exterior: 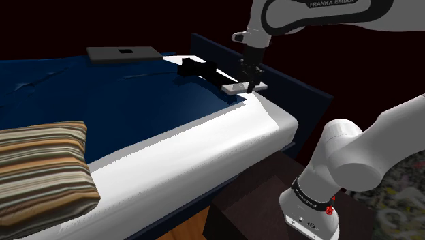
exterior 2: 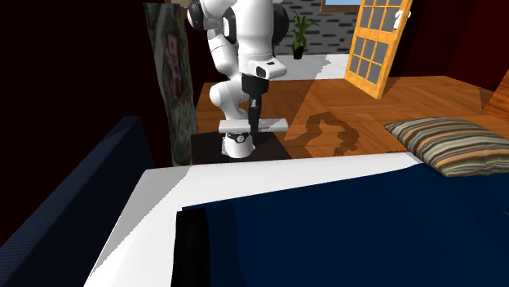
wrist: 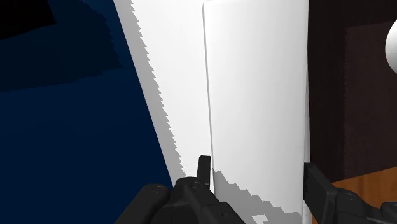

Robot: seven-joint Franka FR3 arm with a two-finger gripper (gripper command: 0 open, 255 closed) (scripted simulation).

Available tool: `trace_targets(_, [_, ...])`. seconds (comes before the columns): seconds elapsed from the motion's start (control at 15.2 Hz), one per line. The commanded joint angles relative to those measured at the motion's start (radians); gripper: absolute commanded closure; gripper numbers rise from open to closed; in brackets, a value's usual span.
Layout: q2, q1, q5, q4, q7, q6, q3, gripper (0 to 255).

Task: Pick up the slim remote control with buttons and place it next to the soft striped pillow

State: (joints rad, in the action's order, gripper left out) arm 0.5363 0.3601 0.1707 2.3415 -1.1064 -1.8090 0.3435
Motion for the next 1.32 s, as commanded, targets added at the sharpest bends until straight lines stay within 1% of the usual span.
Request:
trace_targets(0.0, [0.002, 0.001, -0.002, -0.025, -0.001, 0.027, -0.003, 255])
trace_targets(0.26, [0.002, 0.004, -0.007, -0.078, -0.002, 0.08, -0.01, 255])
trace_targets(0.79, [-0.084, 0.085, -0.092, -0.126, 0.172, 0.055, -0.14, 255])
trace_targets(1.25, [-0.208, 0.152, -0.15, -0.228, 0.312, 0.037, -0.239, 255])
